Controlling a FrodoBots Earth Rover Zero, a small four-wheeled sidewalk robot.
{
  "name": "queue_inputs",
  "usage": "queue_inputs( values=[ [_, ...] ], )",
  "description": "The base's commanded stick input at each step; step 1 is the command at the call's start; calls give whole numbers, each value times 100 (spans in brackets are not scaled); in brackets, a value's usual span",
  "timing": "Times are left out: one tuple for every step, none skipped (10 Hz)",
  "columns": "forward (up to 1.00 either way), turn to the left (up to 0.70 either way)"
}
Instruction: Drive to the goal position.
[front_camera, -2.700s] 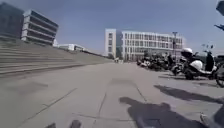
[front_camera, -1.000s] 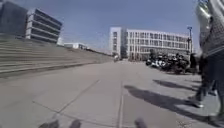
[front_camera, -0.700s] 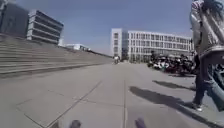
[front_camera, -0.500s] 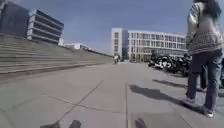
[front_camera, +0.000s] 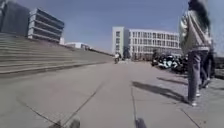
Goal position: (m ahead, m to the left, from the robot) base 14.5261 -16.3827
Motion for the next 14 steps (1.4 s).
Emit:
queue_inputs(
  values=[
    [100,-27],
    [100,-27],
    [100,-27],
    [100,-27],
    [100,-27],
    [100,-27],
    [100,-27],
    [55,-35],
    [0,-45],
    [0,-45],
    [0,-45],
    [0,-45],
    [0,-45],
    [0,-45]
  ],
)
